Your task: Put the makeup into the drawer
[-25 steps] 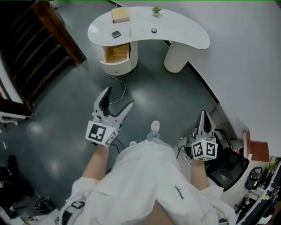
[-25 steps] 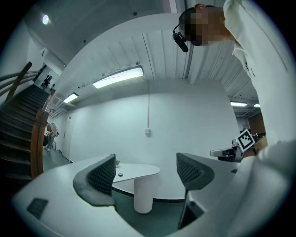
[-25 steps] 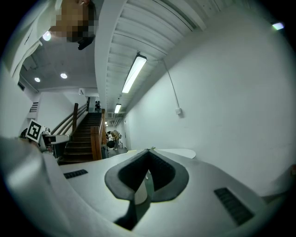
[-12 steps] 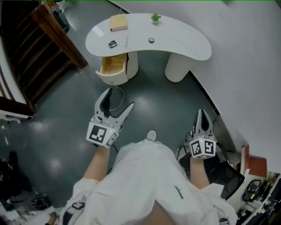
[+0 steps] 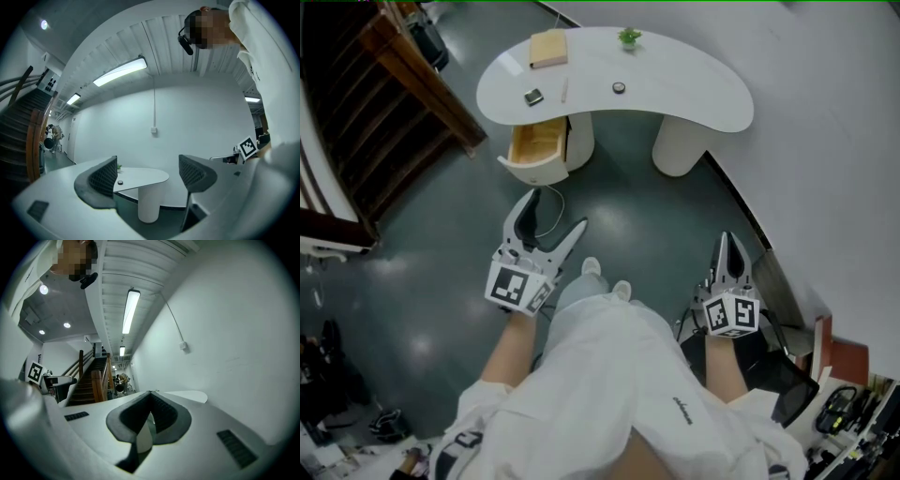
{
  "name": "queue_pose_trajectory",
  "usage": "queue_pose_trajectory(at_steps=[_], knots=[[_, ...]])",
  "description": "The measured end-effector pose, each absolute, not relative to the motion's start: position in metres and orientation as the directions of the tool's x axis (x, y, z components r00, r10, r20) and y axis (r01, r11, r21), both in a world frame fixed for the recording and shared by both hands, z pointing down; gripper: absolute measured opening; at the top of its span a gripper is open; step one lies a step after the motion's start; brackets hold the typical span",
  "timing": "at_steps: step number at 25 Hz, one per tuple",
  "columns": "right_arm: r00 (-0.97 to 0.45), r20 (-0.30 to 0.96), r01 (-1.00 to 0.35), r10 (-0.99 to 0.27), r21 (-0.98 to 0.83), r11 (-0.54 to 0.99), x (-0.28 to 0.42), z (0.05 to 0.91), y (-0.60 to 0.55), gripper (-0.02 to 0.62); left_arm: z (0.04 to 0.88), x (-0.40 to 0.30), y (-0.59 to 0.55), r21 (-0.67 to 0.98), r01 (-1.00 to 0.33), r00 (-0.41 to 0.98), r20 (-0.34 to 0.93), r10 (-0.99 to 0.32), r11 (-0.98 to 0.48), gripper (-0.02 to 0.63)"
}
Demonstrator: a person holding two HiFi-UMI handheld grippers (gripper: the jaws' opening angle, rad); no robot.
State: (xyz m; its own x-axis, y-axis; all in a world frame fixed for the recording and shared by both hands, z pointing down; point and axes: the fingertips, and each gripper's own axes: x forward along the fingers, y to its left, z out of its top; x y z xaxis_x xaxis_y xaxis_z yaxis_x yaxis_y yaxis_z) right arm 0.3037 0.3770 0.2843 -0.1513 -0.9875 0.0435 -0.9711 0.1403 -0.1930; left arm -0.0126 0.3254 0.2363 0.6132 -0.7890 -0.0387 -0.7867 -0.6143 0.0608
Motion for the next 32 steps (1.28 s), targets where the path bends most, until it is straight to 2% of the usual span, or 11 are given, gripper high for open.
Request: queue_pose_trajectory(at_steps=[13,24,32], knots=[[-0.109,0.038,-0.982,-0.993,-0.161,0.101,0.295,0.277,0.290,0.017,0.244,-0.011,0.216,0.077,-0.745,0.660,-0.052,-0.749,-0.662,0.393],[-0.085,0.024,-0.988,-0.996,-0.128,0.081,0.250,0.266,0.177,0.017,0.249,-0.028,0.097,0.072,-0.678,0.729,-0.066,-0.682,-0.732,0.393],[-0.096,0.081,-0.989,-0.992,-0.116,0.087,0.218,0.282,0.135,0.017,0.275,-0.033,0.046,0.102,-0.647,0.758,-0.024,-0.652,-0.756,0.393]])
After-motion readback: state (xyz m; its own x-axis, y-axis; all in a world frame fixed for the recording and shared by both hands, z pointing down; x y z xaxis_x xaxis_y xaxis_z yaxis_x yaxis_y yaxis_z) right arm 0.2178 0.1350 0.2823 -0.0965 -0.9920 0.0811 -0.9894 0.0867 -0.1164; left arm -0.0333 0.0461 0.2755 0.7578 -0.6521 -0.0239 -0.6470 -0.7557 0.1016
